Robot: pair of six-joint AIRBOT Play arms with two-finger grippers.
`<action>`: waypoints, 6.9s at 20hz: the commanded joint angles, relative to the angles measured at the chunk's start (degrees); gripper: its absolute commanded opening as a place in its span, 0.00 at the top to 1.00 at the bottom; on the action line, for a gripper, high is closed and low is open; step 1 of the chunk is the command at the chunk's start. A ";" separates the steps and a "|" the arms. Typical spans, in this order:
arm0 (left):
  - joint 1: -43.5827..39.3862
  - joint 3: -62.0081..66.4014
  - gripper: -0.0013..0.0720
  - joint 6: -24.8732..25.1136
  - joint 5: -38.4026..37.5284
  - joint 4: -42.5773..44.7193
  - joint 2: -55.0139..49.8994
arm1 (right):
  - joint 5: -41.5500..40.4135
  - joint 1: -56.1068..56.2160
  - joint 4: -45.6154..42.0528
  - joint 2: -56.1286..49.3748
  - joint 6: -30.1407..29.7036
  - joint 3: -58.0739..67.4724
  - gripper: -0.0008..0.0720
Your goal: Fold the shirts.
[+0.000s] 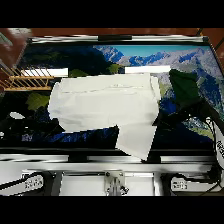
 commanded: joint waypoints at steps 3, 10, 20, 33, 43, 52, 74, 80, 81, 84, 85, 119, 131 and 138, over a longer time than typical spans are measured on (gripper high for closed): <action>-0.04 0.07 0.94 -0.02 0.00 -0.02 0.02 | 2.38 -0.02 1.20 0.00 0.09 -2.89 0.28; -0.02 0.09 0.94 0.00 0.13 -0.02 0.04 | 4.50 -0.02 3.54 0.02 -1.01 -4.63 0.92; -1.16 25.92 0.95 7.23 -3.10 -0.76 6.21 | 5.40 -0.04 11.30 19.80 -10.71 9.25 0.93; -1.36 87.80 0.95 4.26 3.04 -8.66 20.04 | 24.26 -0.04 8.35 32.37 -10.64 70.23 0.92; -1.36 79.32 0.95 4.24 -5.35 3.43 27.47 | 12.76 -0.04 -4.00 39.17 -6.27 68.00 0.92; -1.70 62.47 0.94 3.87 -24.46 3.48 9.70 | 2.93 -0.02 -1.57 24.00 -1.62 40.79 0.93; -10.47 57.55 0.94 5.95 20.06 1.55 -29.66 | 49.07 14.53 -0.52 -20.74 -1.60 38.51 0.92; -10.51 57.53 0.94 5.09 19.52 1.53 -31.39 | 47.50 14.53 -0.44 -20.83 -1.44 38.51 0.92; -10.45 57.55 0.94 5.09 18.62 1.53 -31.39 | 45.66 14.53 -0.44 -20.79 -1.09 38.53 0.92; -10.03 57.57 0.94 5.11 10.80 1.55 -31.21 | 37.53 14.49 -0.85 -19.82 -1.09 38.53 0.92; -9.84 57.57 0.94 5.11 7.21 1.57 -31.17 | 34.07 14.49 -1.11 -19.12 -1.11 38.53 0.92; -8.35 66.20 0.95 -9.60 -29.94 15.82 -31.71 | -5.62 14.49 -14.67 -13.75 11.89 39.69 0.92; -10.80 63.89 0.95 -12.33 -25.57 17.68 -32.81 | -7.52 14.53 -14.05 -16.68 15.02 39.65 0.92; -11.58 63.89 0.95 -12.96 -25.29 17.70 -35.04 | -5.40 14.53 -16.31 -16.90 17.51 39.65 0.92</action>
